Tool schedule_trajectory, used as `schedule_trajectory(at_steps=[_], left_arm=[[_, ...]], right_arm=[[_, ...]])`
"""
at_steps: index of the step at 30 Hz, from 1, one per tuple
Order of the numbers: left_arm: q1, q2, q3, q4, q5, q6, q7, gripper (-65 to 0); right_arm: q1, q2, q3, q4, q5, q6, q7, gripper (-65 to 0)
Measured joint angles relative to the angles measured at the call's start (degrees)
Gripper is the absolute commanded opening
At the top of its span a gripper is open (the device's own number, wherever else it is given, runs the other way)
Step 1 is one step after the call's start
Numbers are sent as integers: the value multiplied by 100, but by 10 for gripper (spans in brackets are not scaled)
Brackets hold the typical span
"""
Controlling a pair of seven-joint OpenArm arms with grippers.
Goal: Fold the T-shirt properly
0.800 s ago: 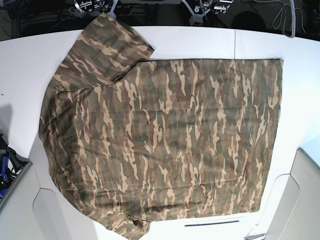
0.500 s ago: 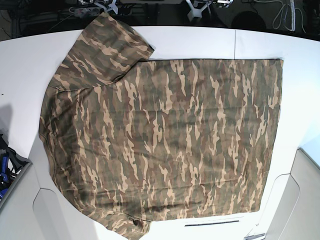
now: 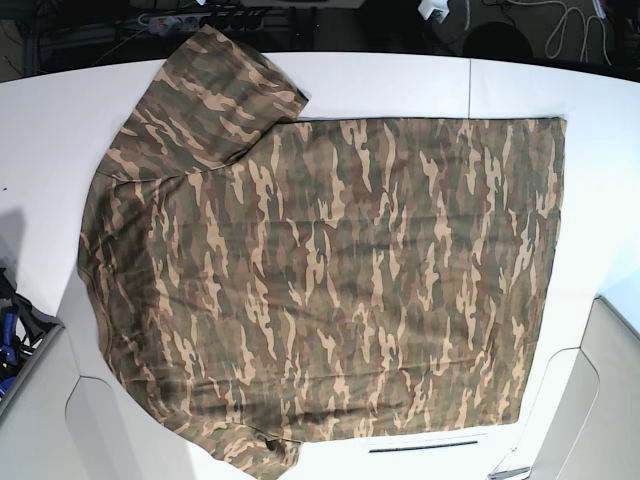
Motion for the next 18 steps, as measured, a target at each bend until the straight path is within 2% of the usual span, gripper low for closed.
schedule_trajectory(at_steps=[4,12,14,18], left_arm=[[551,-13,-221,977,-227,-4,188,-484],[1628,-13,-1165,3132,-494,-20,470,-483],[1825,-11,-1460,3589,-741,-22,667,-480],[2083,-11,-2017,4295,-1401,-37,1084,-408]], right_arm=[[-503,254,-2,1062,566,-4,-938,-626],[-1266,409,310,2914,938,0,-1156,-627],[-1419,407,452,3344,1178,7,-1449,-627],[-1497,398,811,4245,2144,52,-2199,-627]])
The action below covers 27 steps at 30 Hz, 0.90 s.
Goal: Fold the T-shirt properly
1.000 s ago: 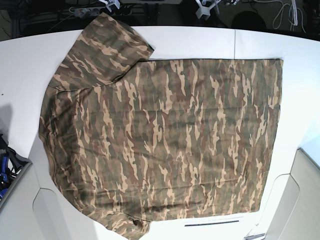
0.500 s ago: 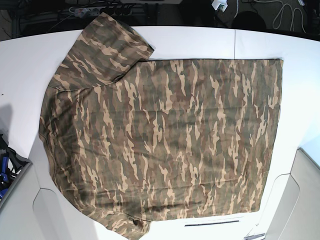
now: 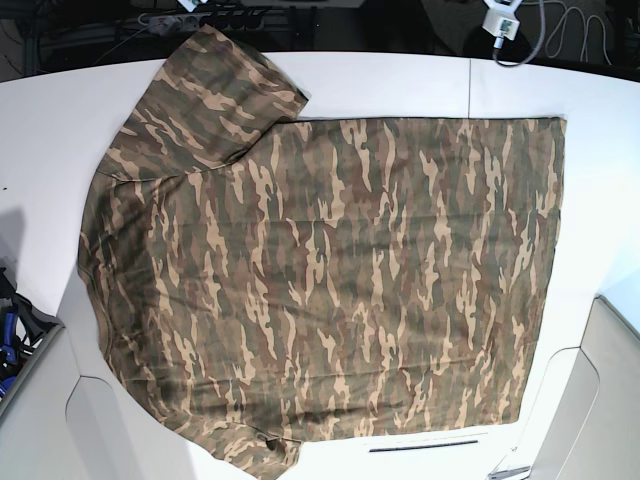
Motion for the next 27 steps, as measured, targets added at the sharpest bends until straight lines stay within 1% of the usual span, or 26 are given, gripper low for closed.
schedule_trajectory(at_steps=[2,4,5,10,11,13,17,19,21,22,25,27], left_arm=[[39,0,-269,282,-273,-74,114,-383],[37,0,-542,501,-527,-299,284,-378],[39,0,-682,605,-660,-339,332,-378],[39,15,-1342,1027,-1110,-391,352,-378],[39,15,-1453,1102,-1178,-393,358,-378],[39,17,-1657,1248,-1294,-391,378,-378],[33,11,-1980,1464,-1462,-393,374,-378],[20,-46,-2081,1482,-1447,-393,376,-378],[-35,-131,-2144,1482,-1445,-393,376,-377],[-90,-177,-2153,1482,-1432,-393,374,-363],[-219,-260,-2151,1482,-1445,-393,374,-285],[-282,-304,-2146,1482,-1425,-396,380,-259]], right_arm=[[28,-7,212,426,284,-9,-133,-627],[35,-7,466,855,476,-11,-151,-627],[35,-11,612,1054,494,-13,-157,-626],[275,-369,1362,1788,531,-2,-278,-619],[354,-439,1517,1856,531,-2,-323,-605],[544,-546,1834,1884,542,2,-345,-549],[863,-581,2439,1880,531,-120,-516,-380],[1005,-581,2704,1880,527,-192,-599,-327],[1069,-597,2949,1862,525,-245,-627,-320],[1099,-601,3058,1851,527,-356,-629,-320],[1117,-610,3294,1792,553,-481,-581,-320],[1115,-610,3364,1659,535,-483,-586,-320]])
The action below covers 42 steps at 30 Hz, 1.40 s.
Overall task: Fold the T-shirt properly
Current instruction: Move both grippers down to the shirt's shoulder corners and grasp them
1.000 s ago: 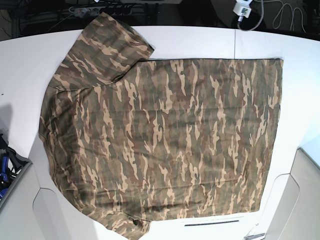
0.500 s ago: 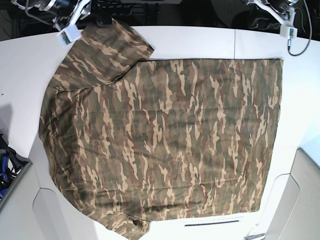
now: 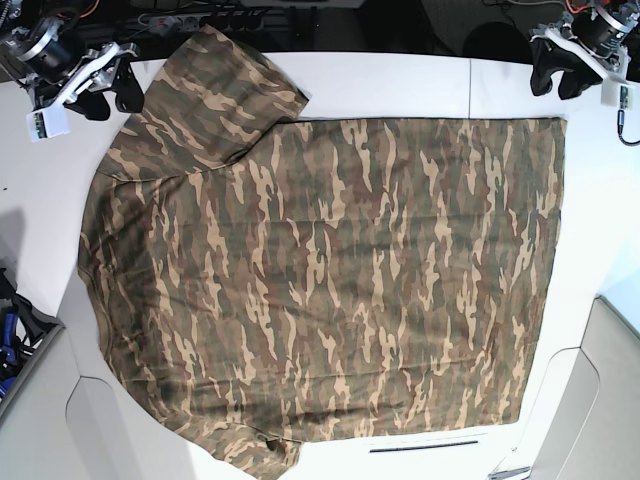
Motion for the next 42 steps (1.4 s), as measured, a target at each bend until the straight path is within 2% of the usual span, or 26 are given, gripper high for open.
schedule_trajectory(at_steps=[6,8,12,16,23,33,42], left_arm=[[-352,-275,4,0,61,-15,52,-259],[-428,-389,4,0,57,118,136,-258],[-636,-625,4,-122,94,243,162,-195],[-949,-831,4,-697,103,249,168,-194],[-1401,-1071,208,-1784,-11,216,181,-194],[-1523,-1078,796,-2131,-389,129,118,-194],[-1556,-1080,866,-2131,-393,129,118,-197]], right_arm=[[59,-9,-2,-667,-4,-9,245,-320],[177,-17,-2,-951,-44,-15,238,-320],[472,-15,-4,-1421,-20,-2,238,-320],[662,-15,-90,-1694,101,94,-4,-320],[671,-15,-501,-1862,262,120,162,-320],[682,-4,-1023,-1954,319,160,326,-320],[682,-304,-1029,-1954,323,245,328,-321]])
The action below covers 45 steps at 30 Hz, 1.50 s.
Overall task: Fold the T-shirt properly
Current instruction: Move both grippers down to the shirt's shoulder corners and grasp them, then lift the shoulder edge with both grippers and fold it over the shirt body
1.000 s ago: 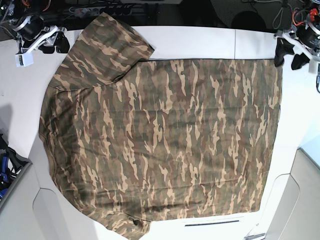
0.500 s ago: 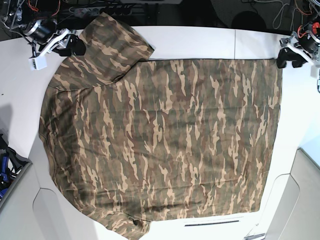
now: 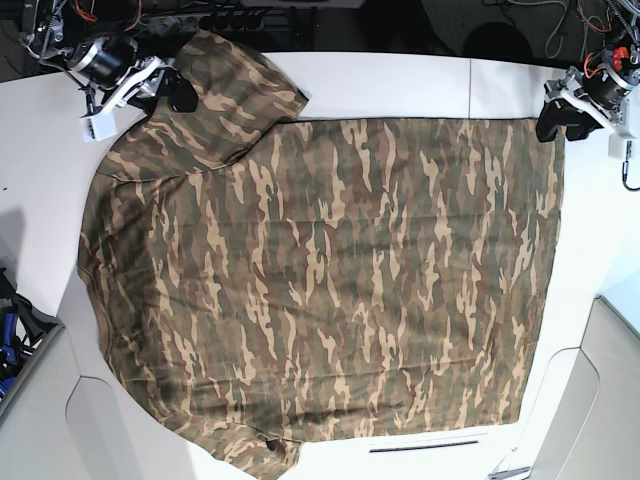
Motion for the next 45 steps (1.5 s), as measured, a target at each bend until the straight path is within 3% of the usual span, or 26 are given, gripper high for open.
schedule_trajectory(at_steps=[3,8,10,12,16,23,28,35,45], left_arm=[[-15,2,4,0,-2,-2,-2,-236],[-63,4,17,-9,44,-42,48,-554],[-138,20,26,-11,57,-42,44,-647],[-212,17,26,-13,68,-42,50,-650],[-437,17,24,-20,59,-407,46,-650],[-745,-13,20,-20,-92,-426,55,-650],[-824,-15,9,70,-210,-426,46,-650],[-1095,-13,9,188,-195,-426,-42,-650],[-1976,-13,7,188,181,-446,-122,-650]], right_arm=[[0,-15,-11,0,2,-2,2,-357],[-4,-17,-11,-33,-52,-24,-35,-619],[-9,-17,-11,-33,-44,-15,-31,-650],[-15,-17,-9,-33,-48,184,-46,-650],[2,-22,63,-2,96,212,-142,-650],[540,-31,595,118,881,262,-522,-650],[1067,-33,857,118,1045,302,-710,-650],[1731,-35,876,118,994,323,-767,-650],[2767,-46,876,114,310,345,-715,-650]])
